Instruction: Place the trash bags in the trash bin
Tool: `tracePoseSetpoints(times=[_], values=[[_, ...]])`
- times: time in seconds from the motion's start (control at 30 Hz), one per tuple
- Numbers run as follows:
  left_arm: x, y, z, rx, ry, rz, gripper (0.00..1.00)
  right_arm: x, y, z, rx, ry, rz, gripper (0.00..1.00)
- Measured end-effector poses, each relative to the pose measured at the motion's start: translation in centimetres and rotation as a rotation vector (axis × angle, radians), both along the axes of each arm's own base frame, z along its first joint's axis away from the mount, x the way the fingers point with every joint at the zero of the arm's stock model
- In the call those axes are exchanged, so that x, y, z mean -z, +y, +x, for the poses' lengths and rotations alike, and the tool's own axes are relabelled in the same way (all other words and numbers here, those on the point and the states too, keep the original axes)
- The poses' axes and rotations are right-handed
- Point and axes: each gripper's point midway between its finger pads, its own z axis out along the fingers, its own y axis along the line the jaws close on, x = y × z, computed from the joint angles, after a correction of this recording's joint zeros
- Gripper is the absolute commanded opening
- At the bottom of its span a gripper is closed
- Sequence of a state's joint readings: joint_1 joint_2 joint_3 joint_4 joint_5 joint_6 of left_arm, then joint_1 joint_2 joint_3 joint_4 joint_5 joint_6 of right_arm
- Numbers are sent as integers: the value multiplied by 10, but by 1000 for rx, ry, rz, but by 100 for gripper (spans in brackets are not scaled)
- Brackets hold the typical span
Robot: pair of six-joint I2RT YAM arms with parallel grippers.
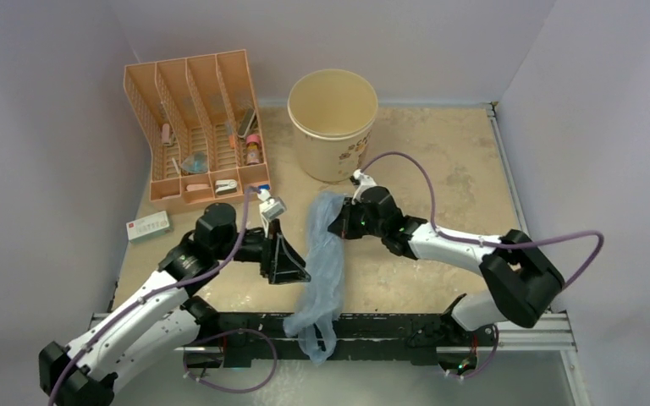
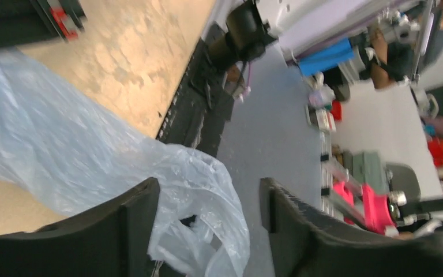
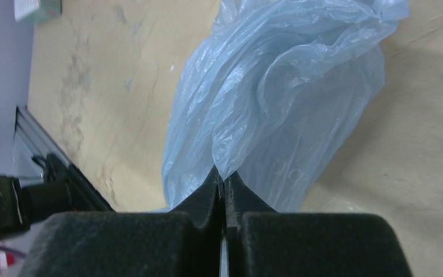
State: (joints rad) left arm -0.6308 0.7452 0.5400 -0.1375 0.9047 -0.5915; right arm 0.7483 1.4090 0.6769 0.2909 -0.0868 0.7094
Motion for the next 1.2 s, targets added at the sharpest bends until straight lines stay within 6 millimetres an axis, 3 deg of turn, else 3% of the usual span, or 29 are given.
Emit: tracePoseSetpoints(times=[0.07,0.17,0.3,0.4,0.47,0.5,0.53,0.63,0.7,0.8,0.87,1.0,1.1,1.2], values=[[-14,5,6,-60,-47,6,88,7,7,-4,-59,8,-5,0],[-33,15,12,-154,-114,16,95,10,13,-16,-159,31,16,0],[-45,27,23,-271,-173,32,95,-18,25,-31,-319,-5,131,14],[-30,30,41,-365,-140,96,95,-32,25,-32,-350,-54,149,18],[-10,33,53,-425,-93,155,95,-32,21,-28,-346,-65,144,18],[2,34,56,-449,-67,183,95,-29,16,-24,-333,-62,137,23],[11,35,59,-466,-45,205,95,-23,8,-18,-305,-49,121,29],[45,42,63,-520,26,283,95,0,-23,4,-166,-1,29,35],[56,47,64,-554,50,309,95,12,-45,17,-56,15,-53,53],[62,51,68,-598,61,320,96,19,-64,22,34,28,-143,57],[63,53,71,-622,64,323,96,10,-72,28,81,9,-179,60],[65,54,76,-645,62,331,97,-26,-76,46,148,-78,-170,64],[67,52,79,-652,67,334,97,-48,-75,47,157,-123,-132,66],[70,51,82,-653,71,336,98,-56,-72,45,152,-135,-108,62]])
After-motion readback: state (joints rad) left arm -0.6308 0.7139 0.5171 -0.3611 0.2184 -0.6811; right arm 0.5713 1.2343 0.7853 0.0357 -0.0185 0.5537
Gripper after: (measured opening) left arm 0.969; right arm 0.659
